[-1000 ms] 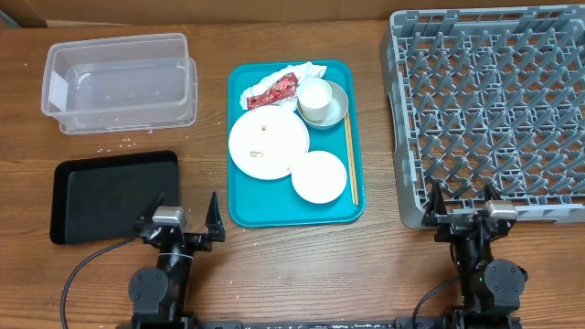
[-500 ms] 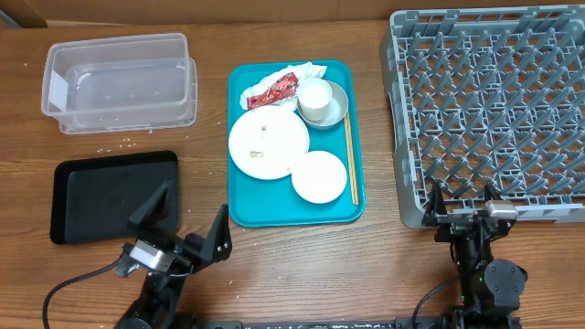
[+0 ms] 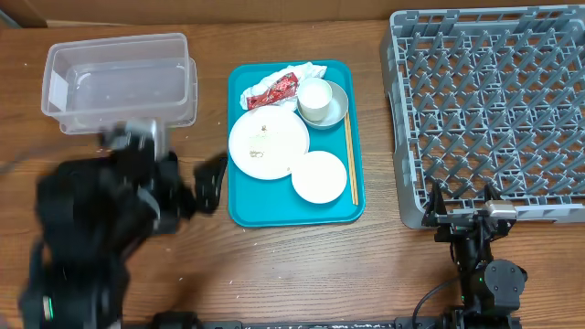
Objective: Sort waste into correct bins and load items into the dishwasher
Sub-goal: 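Move the left gripper over the red wrapper on the teal tray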
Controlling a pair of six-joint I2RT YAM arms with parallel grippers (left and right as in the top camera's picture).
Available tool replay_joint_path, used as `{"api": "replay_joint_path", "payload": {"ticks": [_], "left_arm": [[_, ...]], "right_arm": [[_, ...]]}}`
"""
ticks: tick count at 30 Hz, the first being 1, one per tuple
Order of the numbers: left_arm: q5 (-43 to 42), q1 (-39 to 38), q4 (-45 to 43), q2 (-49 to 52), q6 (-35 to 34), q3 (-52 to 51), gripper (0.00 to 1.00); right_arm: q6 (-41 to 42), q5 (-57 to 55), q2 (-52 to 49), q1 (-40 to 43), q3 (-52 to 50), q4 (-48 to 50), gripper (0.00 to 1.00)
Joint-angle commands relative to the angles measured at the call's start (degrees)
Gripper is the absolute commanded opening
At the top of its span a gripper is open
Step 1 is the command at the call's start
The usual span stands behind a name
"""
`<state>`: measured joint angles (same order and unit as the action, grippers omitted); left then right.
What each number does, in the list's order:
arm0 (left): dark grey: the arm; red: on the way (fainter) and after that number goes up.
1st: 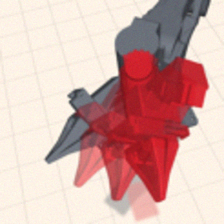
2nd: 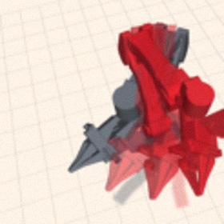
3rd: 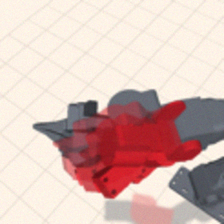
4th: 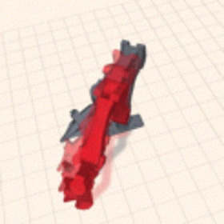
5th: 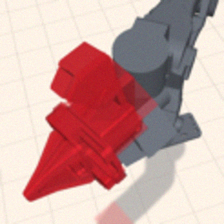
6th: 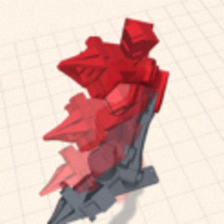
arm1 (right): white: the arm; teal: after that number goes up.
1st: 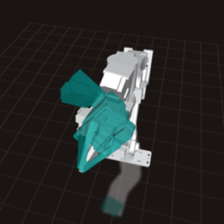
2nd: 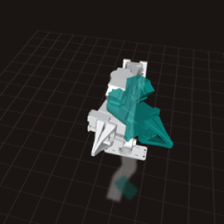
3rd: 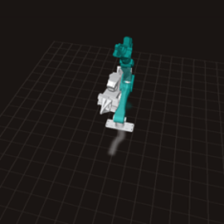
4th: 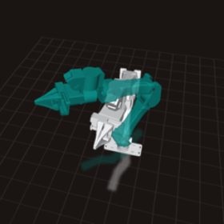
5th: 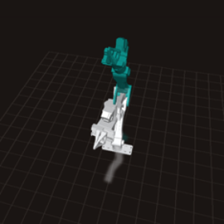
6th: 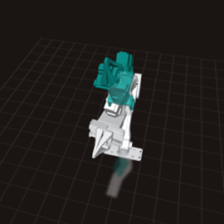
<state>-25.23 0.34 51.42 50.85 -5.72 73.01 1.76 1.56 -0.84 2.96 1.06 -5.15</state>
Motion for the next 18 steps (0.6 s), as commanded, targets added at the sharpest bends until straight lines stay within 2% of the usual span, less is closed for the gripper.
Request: {"api": "replay_joint_path", "payload": {"ticks": [1, 3, 6, 14, 16, 18], "left_arm": [[-8.57, -0.39, 2.19, 11.34, 0.66, 8.22, 1.00], [-11.41, -0.55, -0.24, 16.24, 0.83, 10.43, 1.00], [-6.69, -2.38, -1.66, 23.91, -0.70, 14.82, 1.00], [12.09, -9.38, 23.58, 55.60, 0.20, 51.89, 1.00], [16.76, -10.49, 25.68, 60.74, 0.17, 57.42, 1.00], [20.44, -11.37, 24.13, 64.72, 0.17, 59.58, 1.00]], "right_arm": [[0.39, 0.00, 0.66, 0.00, -0.59, 0.39, 1.00], [0.39, 0.00, 0.66, 0.00, -0.59, 0.39, 1.00], [0.42, 0.00, 0.66, 0.00, -0.59, 0.39, 1.00], [0.39, 0.00, 0.66, 0.00, -0.59, 0.39, 1.00], [0.39, 0.00, 0.66, 0.00, -0.59, 0.39, 1.00], [0.39, 0.00, 0.66, 0.00, -0.59, 0.39, 1.00]]}}
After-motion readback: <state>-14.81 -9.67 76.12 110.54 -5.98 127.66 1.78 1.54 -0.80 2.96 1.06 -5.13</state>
